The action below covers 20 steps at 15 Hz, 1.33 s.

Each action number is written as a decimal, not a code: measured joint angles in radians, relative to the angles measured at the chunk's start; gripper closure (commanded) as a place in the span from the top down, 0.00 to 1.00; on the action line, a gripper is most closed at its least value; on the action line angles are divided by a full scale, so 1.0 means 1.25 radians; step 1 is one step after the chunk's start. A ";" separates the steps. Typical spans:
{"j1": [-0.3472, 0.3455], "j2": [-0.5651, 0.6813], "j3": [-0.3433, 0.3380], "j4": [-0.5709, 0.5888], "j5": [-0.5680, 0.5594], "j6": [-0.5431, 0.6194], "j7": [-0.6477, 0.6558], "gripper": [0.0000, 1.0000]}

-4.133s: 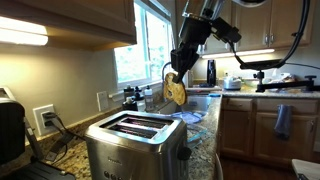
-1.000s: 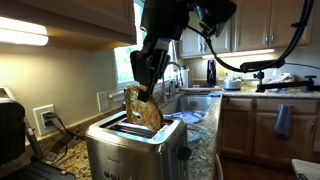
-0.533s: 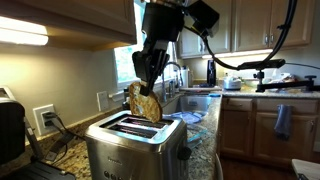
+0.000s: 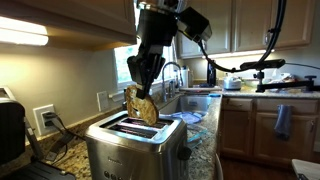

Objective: Put the left slice of bread into the left compartment of the toaster

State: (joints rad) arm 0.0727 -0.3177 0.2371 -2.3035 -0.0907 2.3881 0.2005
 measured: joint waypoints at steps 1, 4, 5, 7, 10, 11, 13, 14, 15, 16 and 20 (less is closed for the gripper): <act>0.000 0.004 0.000 0.003 0.000 0.000 0.000 0.08; 0.000 0.017 0.000 0.011 0.000 0.002 0.000 0.08; 0.000 0.020 0.000 0.013 0.000 0.002 0.000 0.08; 0.000 0.026 0.000 0.016 0.000 0.004 0.000 0.08; 0.000 0.035 0.000 0.018 0.000 0.011 0.000 0.21; 0.000 0.037 0.000 0.018 0.000 0.015 0.000 0.40; 0.001 0.038 0.000 0.018 0.000 0.019 0.000 0.28; 0.002 0.039 0.000 0.018 0.000 0.019 0.000 0.33; 0.002 0.039 0.000 0.018 0.000 0.019 0.000 0.40; 0.002 0.040 0.000 0.018 0.000 0.019 0.000 0.41; 0.002 0.040 0.000 0.018 0.000 0.019 0.000 0.41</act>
State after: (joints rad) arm 0.0752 -0.2674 0.2370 -2.2804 -0.0912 2.4114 0.2006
